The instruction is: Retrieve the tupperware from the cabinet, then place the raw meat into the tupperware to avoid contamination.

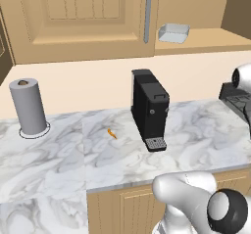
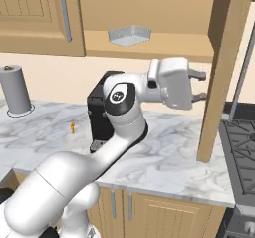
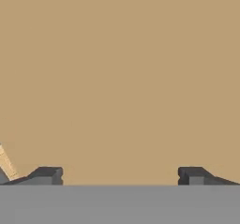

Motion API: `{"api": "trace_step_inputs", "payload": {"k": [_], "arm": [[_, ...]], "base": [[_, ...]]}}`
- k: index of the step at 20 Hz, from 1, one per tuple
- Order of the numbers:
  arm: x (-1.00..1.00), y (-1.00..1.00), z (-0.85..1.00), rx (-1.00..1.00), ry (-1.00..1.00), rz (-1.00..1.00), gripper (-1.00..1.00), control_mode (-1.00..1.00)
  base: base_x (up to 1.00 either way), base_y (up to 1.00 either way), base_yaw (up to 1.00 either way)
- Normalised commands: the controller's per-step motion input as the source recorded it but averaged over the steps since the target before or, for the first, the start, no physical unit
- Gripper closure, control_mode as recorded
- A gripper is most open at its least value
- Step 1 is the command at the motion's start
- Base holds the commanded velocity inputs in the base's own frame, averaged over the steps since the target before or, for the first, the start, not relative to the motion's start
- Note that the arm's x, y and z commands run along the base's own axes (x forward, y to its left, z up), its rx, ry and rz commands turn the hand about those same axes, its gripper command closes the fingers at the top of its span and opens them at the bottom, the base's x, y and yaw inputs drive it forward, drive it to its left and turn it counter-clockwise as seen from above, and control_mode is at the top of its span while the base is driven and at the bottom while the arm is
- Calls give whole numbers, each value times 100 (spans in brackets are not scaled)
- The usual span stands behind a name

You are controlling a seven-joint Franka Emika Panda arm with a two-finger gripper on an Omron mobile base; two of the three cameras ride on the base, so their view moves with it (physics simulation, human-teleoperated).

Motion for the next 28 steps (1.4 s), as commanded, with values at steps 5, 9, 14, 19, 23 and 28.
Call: {"api": "trace_step_inputs", "payload": {"k": [5,9,14,19,23,28], "arm": [[20,-93,0,6,-12,-5,-100,-100],[-14,-42,-10,17,-15,0,-100,-100],[-56,34,-33,20,-20,9,-100,-100],[-40,73,-38,19,-15,9,-100,-100],[-38,70,-41,20,-3,13,-100,-100],[-40,57,-35,23,1,16,-100,-100]], "base": [[0,0,0],[0,0,0],[0,0,0],[0,0,0],[0,0,0],[0,0,0]]}}
